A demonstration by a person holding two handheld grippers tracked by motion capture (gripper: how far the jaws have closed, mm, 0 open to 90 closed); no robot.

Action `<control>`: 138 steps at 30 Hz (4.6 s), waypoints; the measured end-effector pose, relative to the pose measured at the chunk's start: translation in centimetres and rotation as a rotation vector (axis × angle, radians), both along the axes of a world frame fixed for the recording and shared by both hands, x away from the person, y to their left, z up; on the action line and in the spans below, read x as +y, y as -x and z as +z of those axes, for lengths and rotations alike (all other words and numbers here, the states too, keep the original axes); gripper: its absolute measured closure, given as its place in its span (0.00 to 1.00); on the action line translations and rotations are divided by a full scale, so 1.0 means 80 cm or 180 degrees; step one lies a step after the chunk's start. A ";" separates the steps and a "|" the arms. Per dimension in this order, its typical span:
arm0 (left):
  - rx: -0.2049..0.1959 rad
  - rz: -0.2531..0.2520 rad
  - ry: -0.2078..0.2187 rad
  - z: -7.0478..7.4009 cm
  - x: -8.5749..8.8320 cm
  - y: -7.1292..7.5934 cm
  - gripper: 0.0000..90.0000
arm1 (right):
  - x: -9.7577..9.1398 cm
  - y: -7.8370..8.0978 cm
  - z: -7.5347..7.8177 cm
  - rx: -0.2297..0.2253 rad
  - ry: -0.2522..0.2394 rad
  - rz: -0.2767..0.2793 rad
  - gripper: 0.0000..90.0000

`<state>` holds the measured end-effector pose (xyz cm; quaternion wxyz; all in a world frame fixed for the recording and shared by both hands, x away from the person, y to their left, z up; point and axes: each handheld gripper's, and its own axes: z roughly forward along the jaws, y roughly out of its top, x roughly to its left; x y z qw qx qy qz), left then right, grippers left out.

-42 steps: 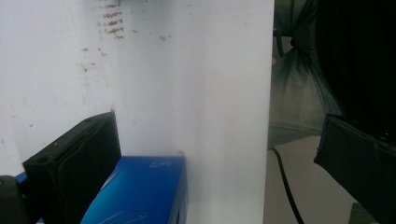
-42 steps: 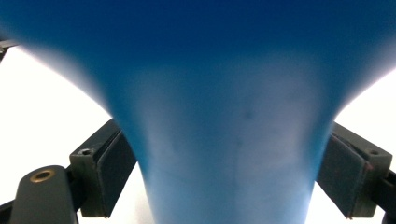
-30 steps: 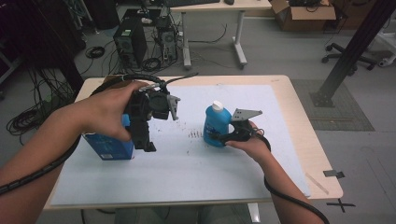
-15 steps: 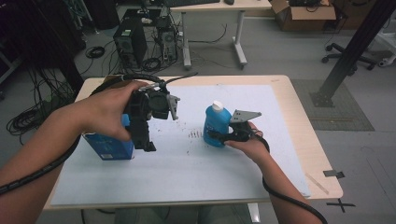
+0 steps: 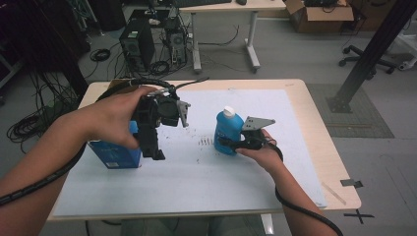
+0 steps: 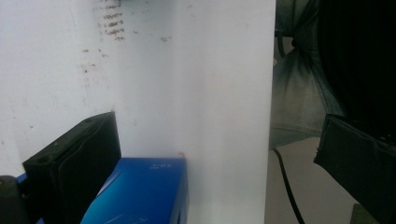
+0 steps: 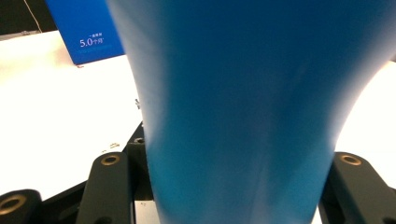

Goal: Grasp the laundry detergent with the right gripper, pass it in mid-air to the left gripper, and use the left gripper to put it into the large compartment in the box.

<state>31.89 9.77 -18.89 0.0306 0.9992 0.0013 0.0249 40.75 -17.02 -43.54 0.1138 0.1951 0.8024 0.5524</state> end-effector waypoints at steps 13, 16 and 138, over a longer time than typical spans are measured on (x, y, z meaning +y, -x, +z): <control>-0.0003 -0.0002 -0.0013 0.000 -0.006 -0.004 0.00 | 0.002 0.001 0.009 -0.0086 -0.0034 0.0058 0.51; -0.0012 0.0005 -0.0018 0.002 -0.007 -0.006 0.00 | 0.001 0.001 0.020 -0.0095 -0.0038 0.0110 0.51; 0.0043 0.0013 -0.0098 -0.044 -0.065 -0.034 0.00 | 0.124 0.047 0.077 -0.0142 0.0005 0.1822 0.50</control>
